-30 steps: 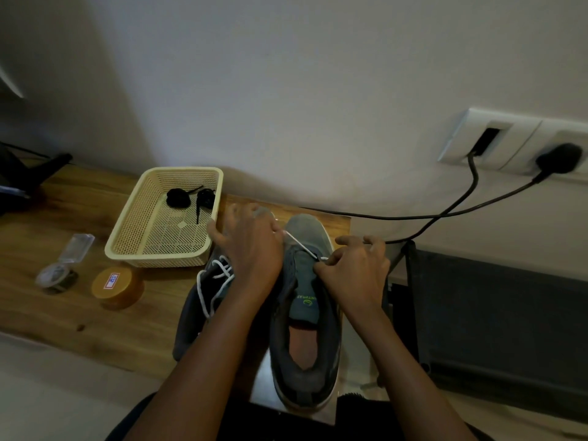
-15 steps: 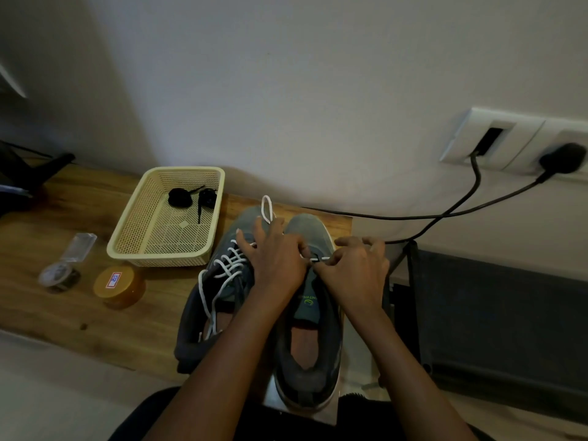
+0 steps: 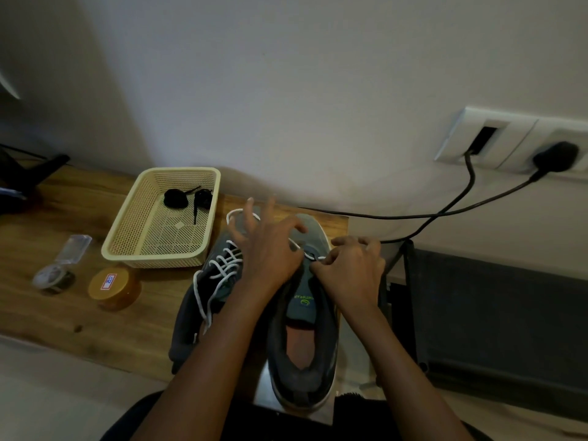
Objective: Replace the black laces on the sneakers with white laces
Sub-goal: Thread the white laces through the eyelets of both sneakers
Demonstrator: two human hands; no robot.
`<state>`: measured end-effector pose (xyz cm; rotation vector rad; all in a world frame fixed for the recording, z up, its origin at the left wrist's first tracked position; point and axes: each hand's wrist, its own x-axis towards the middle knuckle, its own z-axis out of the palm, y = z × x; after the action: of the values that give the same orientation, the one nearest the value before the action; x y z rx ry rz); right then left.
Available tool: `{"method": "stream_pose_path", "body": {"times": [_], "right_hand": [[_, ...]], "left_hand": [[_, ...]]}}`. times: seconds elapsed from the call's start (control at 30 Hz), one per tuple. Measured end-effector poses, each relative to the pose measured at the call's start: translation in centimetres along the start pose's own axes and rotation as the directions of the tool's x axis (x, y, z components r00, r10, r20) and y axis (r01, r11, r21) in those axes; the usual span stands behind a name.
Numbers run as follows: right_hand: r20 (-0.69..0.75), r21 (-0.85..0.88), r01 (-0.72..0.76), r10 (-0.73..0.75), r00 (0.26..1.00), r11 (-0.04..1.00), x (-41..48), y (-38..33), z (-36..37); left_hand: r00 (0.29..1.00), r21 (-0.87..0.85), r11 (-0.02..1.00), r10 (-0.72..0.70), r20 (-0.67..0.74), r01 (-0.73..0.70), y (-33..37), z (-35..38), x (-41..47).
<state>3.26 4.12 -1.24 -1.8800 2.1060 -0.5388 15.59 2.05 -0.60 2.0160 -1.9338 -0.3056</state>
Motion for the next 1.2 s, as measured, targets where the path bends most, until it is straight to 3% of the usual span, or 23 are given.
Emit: {"method": "stream_pose_path", "body": {"times": [0.1,0.23,0.33,0.43,0.53,0.6,0.67,0.73,0.8,0.93,1.13,1.2], "right_hand": [[0.000,0.005,-0.006,0.006,1.000,1.000,0.0,0.0,0.0],[-0.007,0.008,-0.016,0.016,1.000,1.000,0.1,0.1,0.1],[-0.003,0.000,-0.027,0.027,1.000,1.000,0.1,0.2,0.1],[-0.010,0.017,-0.033,0.033,0.999,0.999,0.2,0.3,0.2],[-0.013,0.014,-0.023,0.023,1.000,1.000,0.2,0.3,0.2],[-0.015,0.040,-0.024,0.025,1.000,0.999,0.2,0.3,0.2],[-0.068,0.173,-0.028,0.040,0.997,0.984,0.6,0.2,0.0],[-0.141,0.305,0.038,0.006,0.990,0.952,1.3,0.1,-0.5],[-0.155,0.393,0.123,-0.066,0.986,0.911,1.9,-0.3,-0.7],[-0.194,0.476,0.206,-0.127,0.973,0.855,1.9,-0.7,-0.5],[-0.284,0.504,-0.007,0.173,0.943,0.864,2.8,1.3,-1.5],[-0.310,0.473,-0.093,0.264,0.913,0.876,2.8,2.1,-1.7]], "left_hand": [[0.996,0.040,0.998,-0.047,0.078,0.044,0.0,0.4,-0.3],[0.996,0.017,0.996,-0.087,-0.010,0.088,0.0,0.4,0.0],[0.983,-0.064,0.989,-0.141,-0.119,0.134,-0.2,-0.1,0.3],[0.918,-0.198,0.955,-0.270,-0.290,0.219,-1.2,-1.4,0.9],[0.903,-0.333,0.911,-0.337,-0.266,0.242,-2.2,-2.3,1.2],[0.937,-0.350,0.916,-0.280,-0.210,0.195,-2.1,-2.3,1.3],[0.971,-0.375,0.920,-0.184,-0.156,0.114,-1.5,-2.5,1.1],[0.995,-0.519,0.854,-0.069,-0.070,0.023,-0.9,-2.8,0.9],[0.998,-0.664,0.747,0.050,0.025,-0.021,-0.6,-3.1,0.6],[0.988,-0.670,0.740,0.140,0.069,-0.058,-0.8,-3.0,0.7],[0.999,-0.670,0.742,-0.012,-0.036,-0.015,-1.6,-3.0,1.1],[0.993,-0.733,0.680,-0.101,-0.067,0.020,-1.8,-3.5,1.2]]}}
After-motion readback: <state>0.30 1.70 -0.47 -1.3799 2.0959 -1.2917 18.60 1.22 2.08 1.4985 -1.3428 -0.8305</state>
